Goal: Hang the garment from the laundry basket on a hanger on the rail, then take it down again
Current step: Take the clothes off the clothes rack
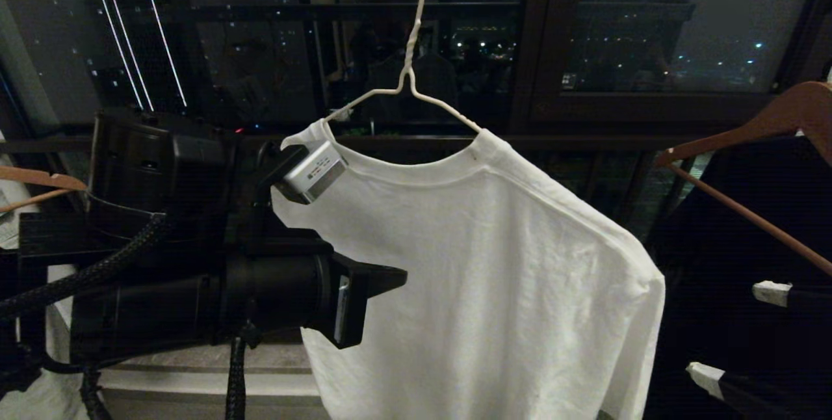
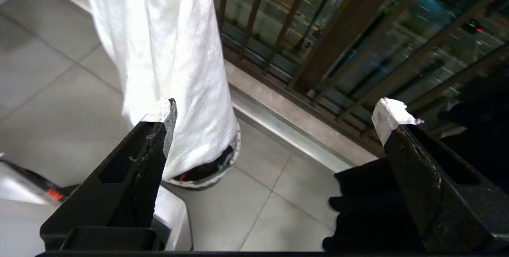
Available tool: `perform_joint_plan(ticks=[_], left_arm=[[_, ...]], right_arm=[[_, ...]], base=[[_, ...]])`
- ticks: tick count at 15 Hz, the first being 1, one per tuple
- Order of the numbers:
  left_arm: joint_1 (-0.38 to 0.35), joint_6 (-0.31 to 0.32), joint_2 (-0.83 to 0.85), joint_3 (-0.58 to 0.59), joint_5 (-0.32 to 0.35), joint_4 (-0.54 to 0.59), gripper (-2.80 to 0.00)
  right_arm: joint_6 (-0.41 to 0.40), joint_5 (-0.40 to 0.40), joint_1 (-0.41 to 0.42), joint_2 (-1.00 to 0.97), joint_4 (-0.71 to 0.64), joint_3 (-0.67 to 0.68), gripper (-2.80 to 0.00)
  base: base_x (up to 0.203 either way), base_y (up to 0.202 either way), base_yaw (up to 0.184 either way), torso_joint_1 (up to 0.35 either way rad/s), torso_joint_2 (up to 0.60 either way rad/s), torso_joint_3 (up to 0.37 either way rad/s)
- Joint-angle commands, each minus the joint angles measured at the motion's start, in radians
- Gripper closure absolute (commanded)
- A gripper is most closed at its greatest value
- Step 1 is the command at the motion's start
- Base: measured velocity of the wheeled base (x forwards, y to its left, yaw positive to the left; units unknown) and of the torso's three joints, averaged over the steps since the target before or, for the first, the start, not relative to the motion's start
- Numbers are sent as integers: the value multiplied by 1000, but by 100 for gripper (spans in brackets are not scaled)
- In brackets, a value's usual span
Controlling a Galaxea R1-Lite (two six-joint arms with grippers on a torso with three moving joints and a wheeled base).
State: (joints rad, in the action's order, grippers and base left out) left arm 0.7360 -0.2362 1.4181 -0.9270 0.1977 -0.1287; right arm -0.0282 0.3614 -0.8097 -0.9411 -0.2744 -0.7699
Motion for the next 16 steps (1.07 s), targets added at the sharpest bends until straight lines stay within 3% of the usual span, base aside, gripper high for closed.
perform_joint_plan(ticks=[1, 3, 6, 10, 16], left_arm=[[-1, -2, -13, 5, 2, -2, 0], [-1, 0, -11, 5, 0, -2, 0], [-1, 0, -15, 5, -1, -2, 0], [-1, 0, -18, 5, -1, -2, 0], [-4, 1, -16, 5, -1, -2, 0]], right_arm=[[-10, -3, 23, -41, 10, 35, -280], [-12, -15, 34, -83, 72, 44, -280], [-79, -45, 94, -116, 198, 75, -280], [-89, -130, 189, -139, 208, 72, -280], [-132, -136, 196, -68, 131, 60, -280]], base=[[0, 0, 0, 0, 0, 0], [0, 0, 0, 0, 0, 0], [0, 0, 0, 0, 0, 0], [0, 0, 0, 0, 0, 0], [0, 0, 0, 0, 0, 0]])
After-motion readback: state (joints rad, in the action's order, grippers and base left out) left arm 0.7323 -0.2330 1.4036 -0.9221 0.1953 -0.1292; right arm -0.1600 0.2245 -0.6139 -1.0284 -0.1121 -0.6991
